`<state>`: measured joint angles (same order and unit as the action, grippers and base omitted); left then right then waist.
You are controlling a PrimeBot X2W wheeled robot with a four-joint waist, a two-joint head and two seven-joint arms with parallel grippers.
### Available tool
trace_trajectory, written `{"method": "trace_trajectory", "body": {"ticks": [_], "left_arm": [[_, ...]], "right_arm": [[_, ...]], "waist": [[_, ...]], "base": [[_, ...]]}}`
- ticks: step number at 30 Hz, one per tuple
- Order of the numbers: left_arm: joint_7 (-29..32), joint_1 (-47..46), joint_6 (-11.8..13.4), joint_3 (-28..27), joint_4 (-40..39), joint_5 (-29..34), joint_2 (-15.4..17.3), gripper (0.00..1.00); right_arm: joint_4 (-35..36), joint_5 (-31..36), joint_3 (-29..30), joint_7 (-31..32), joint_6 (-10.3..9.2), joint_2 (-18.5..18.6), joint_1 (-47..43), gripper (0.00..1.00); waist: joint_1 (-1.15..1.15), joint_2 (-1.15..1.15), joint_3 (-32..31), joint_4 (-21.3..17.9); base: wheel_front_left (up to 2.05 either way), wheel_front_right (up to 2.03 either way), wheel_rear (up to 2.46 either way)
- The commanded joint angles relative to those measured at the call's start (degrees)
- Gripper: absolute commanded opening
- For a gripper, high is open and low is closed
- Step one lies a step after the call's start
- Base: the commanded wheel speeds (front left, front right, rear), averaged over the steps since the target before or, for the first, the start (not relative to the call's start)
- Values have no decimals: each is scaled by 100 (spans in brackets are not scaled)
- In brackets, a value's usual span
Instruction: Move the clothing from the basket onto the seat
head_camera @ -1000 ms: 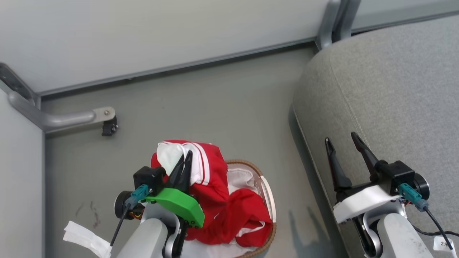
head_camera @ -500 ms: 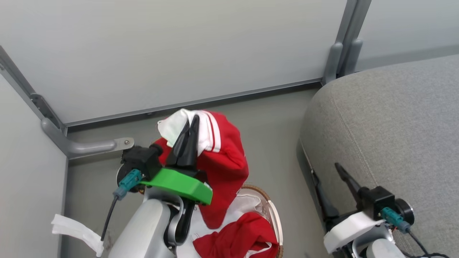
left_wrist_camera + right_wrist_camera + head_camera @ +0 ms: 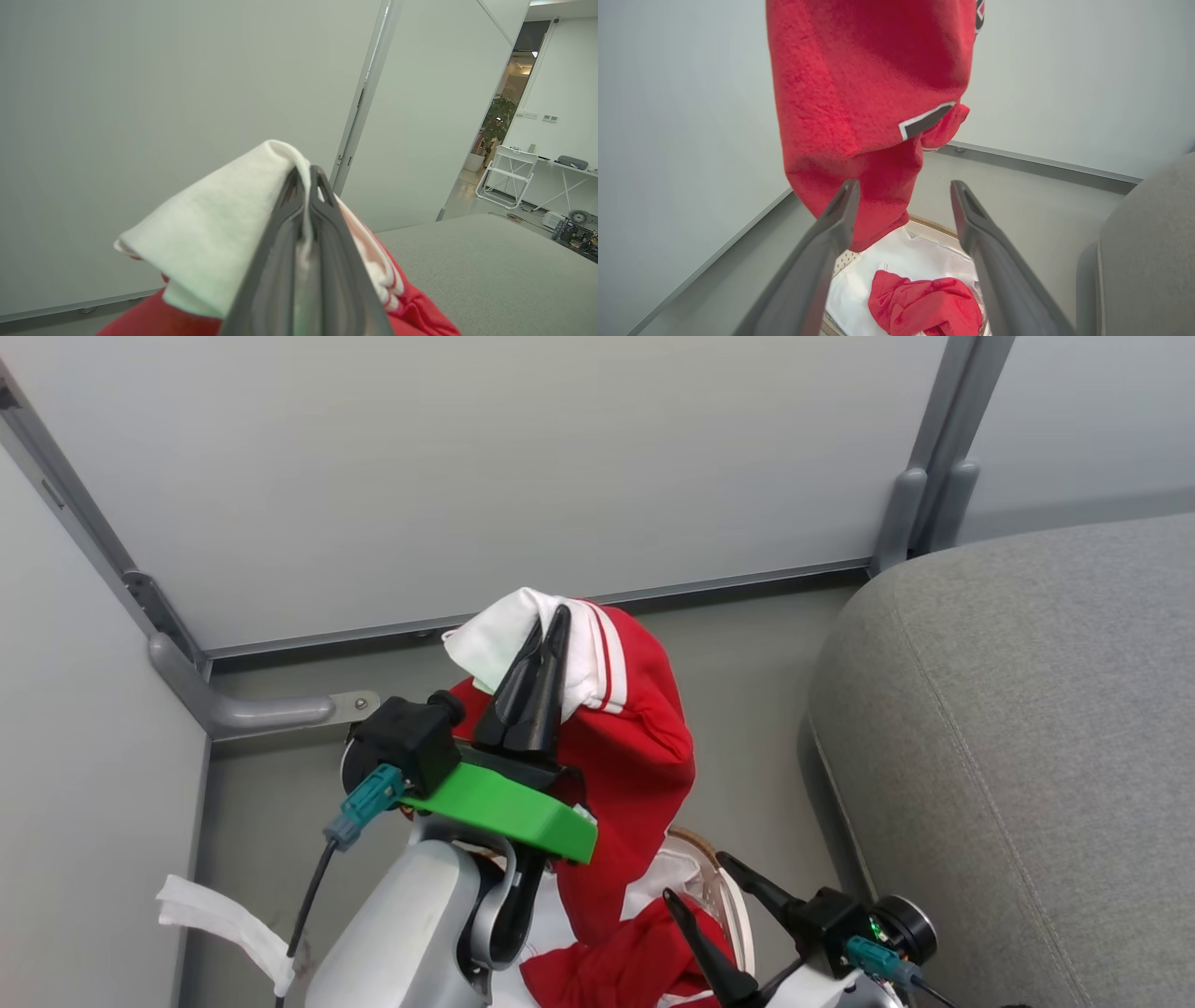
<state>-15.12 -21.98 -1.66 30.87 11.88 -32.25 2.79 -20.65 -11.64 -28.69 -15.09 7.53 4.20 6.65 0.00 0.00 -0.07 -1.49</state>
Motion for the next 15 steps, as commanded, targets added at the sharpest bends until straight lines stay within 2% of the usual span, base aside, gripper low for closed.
{"method": "trace_trajectory", "body": {"ticks": [1,4,15], "left_arm": [[-5,-122,18,46,-24,-59,20,0],[-4,-145,36,156,-32,-76,20,0],[-5,-298,51,617,-94,-222,20,0]], "right_arm": [[-34,-95,-64,-11,-7,-2,133,100],[-30,-150,-138,-11,-7,-39,373,100],[-188,357,321,-11,-7,-112,936,100]], "waist": [[0,0,25,83],[0,0,49,175],[0,0,116,490]], "base": [[0,0,0],[0,0,0],[0,0,0]]}}
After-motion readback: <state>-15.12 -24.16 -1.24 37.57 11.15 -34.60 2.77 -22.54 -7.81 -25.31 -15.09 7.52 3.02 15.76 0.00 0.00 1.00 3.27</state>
